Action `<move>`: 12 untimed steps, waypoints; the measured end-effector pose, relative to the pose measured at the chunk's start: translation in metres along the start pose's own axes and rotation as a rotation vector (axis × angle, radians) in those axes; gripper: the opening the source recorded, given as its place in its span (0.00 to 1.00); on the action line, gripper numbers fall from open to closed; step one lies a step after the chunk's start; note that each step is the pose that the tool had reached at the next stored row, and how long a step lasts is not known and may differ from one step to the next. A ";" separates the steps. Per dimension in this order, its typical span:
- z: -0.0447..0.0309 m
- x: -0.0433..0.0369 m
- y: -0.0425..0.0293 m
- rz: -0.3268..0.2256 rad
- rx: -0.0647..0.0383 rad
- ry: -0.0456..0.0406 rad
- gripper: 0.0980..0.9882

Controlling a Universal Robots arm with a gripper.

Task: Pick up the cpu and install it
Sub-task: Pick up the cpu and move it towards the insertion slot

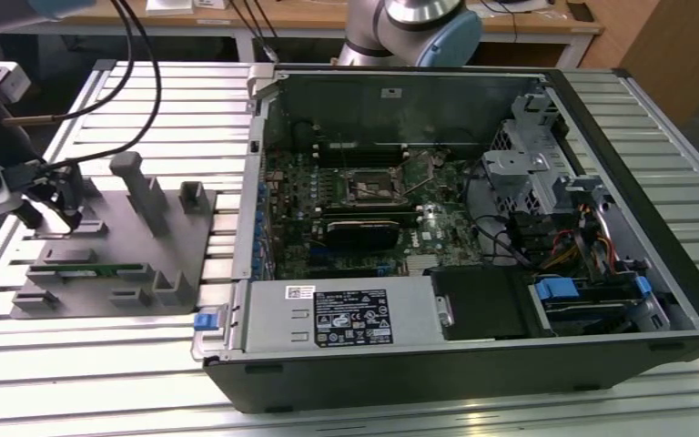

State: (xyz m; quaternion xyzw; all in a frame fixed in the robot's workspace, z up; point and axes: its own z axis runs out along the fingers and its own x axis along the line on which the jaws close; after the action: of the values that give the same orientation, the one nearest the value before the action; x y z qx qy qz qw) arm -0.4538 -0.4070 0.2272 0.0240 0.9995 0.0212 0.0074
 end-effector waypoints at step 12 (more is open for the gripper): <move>-0.0075 -0.0001 0.0003 0.000 0.000 0.0000 0.48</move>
State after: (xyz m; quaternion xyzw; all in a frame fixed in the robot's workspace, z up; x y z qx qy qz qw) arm -0.4538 -0.4070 0.2347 0.0240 0.9995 0.0212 0.0074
